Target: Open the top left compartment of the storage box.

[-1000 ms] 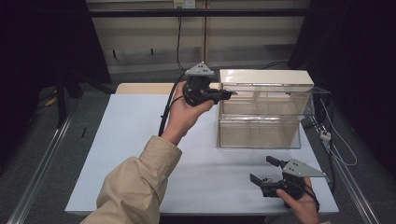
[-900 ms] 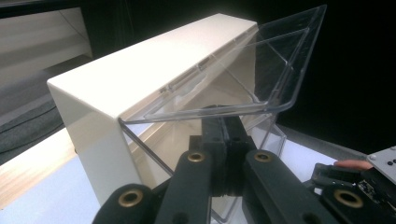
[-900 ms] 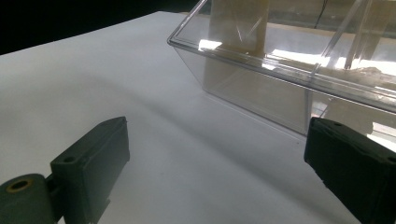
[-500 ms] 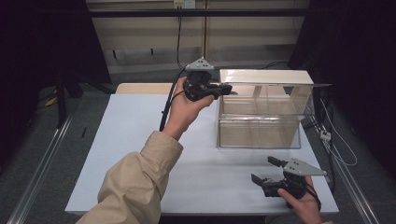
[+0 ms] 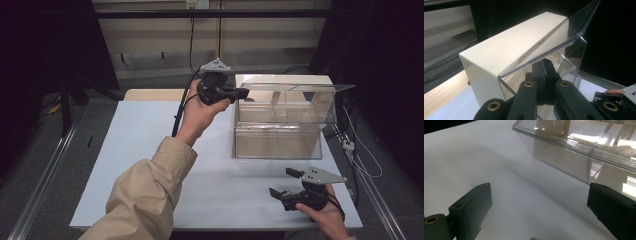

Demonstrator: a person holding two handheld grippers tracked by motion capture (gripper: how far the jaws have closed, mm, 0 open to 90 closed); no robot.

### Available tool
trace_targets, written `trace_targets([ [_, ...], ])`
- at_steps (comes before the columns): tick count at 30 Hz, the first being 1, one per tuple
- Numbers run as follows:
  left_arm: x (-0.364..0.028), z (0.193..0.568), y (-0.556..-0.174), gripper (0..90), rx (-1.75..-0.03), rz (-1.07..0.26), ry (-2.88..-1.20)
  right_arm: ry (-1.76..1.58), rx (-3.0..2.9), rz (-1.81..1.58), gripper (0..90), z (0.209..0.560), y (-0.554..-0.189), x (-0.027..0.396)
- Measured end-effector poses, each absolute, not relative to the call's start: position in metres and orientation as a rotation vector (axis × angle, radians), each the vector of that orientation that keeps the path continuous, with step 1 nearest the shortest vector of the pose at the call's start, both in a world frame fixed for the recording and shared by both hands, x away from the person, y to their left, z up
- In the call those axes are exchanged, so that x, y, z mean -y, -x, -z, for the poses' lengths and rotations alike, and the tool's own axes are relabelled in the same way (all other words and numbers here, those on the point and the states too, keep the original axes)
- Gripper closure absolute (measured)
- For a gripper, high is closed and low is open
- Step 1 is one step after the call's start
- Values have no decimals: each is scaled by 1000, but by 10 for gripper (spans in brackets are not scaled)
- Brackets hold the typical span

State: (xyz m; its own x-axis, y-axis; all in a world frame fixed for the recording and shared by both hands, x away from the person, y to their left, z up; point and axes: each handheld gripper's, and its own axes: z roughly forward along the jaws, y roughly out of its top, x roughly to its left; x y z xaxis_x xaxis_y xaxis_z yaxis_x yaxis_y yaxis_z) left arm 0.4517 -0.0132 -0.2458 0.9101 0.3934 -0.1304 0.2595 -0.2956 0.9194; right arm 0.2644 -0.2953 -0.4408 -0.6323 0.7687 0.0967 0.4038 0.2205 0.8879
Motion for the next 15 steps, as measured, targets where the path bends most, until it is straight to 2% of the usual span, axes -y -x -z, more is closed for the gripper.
trace_targets([
  [15, 14, 244, -452, 900, -481, -143, -1900, -1114, -2201, -1349, 64, 440, -270, 306],
])
